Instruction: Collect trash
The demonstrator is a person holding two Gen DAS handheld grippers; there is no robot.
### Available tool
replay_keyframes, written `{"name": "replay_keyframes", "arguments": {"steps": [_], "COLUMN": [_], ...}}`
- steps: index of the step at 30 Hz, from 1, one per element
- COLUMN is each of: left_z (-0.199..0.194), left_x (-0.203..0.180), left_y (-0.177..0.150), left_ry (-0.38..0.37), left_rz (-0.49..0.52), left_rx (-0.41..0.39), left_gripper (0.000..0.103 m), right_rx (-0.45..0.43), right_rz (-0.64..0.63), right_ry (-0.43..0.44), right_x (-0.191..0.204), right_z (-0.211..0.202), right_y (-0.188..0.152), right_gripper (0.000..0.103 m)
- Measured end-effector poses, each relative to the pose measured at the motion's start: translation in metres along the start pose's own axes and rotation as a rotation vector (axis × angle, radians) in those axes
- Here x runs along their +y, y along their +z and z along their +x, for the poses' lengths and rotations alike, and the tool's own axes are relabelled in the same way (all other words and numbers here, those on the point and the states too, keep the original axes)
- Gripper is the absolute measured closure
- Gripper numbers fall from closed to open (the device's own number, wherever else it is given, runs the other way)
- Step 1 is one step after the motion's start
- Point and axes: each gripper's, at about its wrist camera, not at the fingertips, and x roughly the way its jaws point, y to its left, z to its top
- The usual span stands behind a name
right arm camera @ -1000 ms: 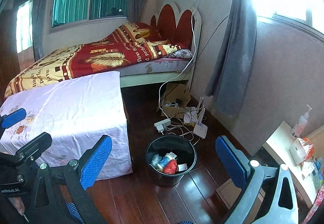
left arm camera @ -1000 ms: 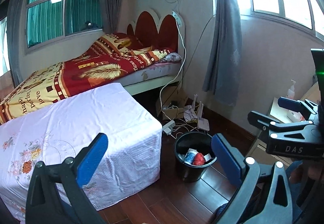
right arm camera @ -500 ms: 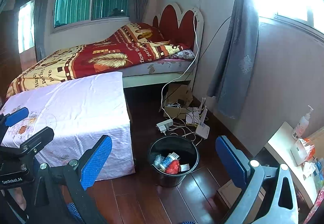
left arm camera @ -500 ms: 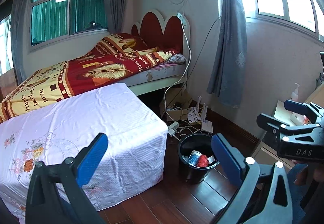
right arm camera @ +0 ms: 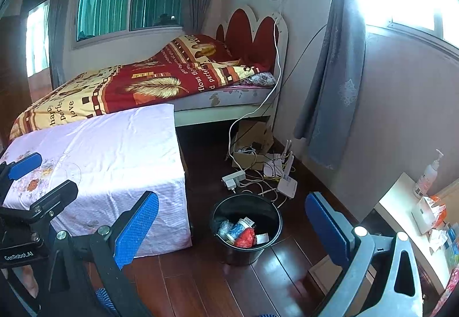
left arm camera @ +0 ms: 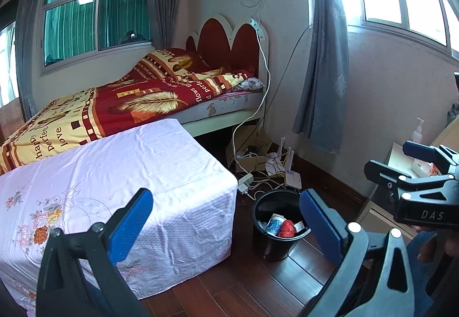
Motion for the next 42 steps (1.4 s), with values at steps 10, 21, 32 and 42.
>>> {"name": "replay_keyframes", "arguments": {"steps": [10,21,32,42], "left_z": [-0.0017,-0.0001,0.0047,0.0001], "left_x": [-0.0016,-0.004,-0.0059,-0.0047], "left_y": [0.0013,0.0011,0.0004,0.0044], "left_ry": [-0.007,-0.016,-0.037,-0.03], "left_rz": [0.001,0.007,0.013,0.029], "left_rx": [0.004,0.007,0.022,-0.042], "left_gripper": [0.0,0.0,0.0,0.001], "right_rx": [0.001,0.002,0.008,0.013], "right_rz": [0.002,0.004,0.008,0.01], "right_ry": [0.0,-0.001,-0.005,-0.008], "right_x": [-0.0005,-0.0024,-0.0044,-0.0057], "right_z": [-0.0008,-0.0008,0.0,0.0019], "right_y": [-0.0002,-0.0006,-0.003,-0.0041], "right_gripper": [0.0,0.0,0.0,0.0]}}
